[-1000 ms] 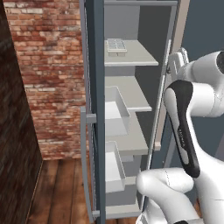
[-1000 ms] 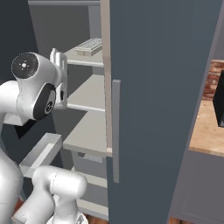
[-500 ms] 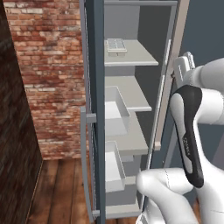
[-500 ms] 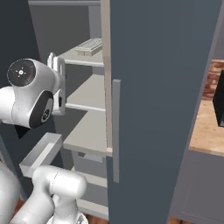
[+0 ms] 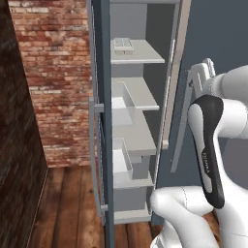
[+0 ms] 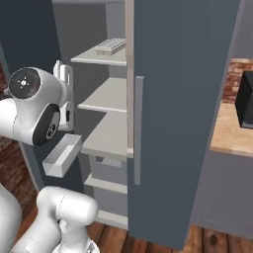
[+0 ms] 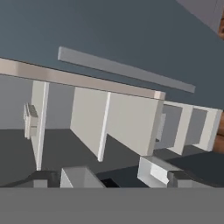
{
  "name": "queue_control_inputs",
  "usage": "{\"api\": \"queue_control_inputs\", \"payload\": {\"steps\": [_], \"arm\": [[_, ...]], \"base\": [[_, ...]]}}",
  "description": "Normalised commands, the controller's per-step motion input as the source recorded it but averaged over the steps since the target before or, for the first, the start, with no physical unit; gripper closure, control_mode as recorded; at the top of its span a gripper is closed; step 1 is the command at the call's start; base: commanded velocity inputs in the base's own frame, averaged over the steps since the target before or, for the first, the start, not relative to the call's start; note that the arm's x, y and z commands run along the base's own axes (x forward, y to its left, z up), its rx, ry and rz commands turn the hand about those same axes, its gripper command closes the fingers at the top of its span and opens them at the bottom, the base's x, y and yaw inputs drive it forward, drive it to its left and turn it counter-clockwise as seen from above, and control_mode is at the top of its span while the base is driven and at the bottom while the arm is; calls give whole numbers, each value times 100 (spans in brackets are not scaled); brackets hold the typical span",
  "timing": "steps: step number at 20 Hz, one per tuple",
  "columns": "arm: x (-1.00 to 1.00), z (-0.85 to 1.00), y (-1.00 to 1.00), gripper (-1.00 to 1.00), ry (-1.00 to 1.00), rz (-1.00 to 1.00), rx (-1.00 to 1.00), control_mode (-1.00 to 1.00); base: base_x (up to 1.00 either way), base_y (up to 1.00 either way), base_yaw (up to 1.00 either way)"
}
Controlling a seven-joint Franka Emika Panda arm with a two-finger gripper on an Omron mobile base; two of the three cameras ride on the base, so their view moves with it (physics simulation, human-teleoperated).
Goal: The ice cube tray has been filled with water. Take the tray and place it in the freezer to make ice. Close the freezer door after placing the tray.
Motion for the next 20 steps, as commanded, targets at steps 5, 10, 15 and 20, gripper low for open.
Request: {"api": "queue_control_inputs", "payload": {"steps": [5,10,15,20], "arm": [[0,0,0,-100,0,0,0,100],[0,0,0,-100,0,0,0,100],[0,0,0,-100,0,0,0,100],[0,0,0,-100,0,0,0,100]], "base": [[-69,0,-11],[-57,9,-14],[-50,18,-15],[-18,41,-14]]}}
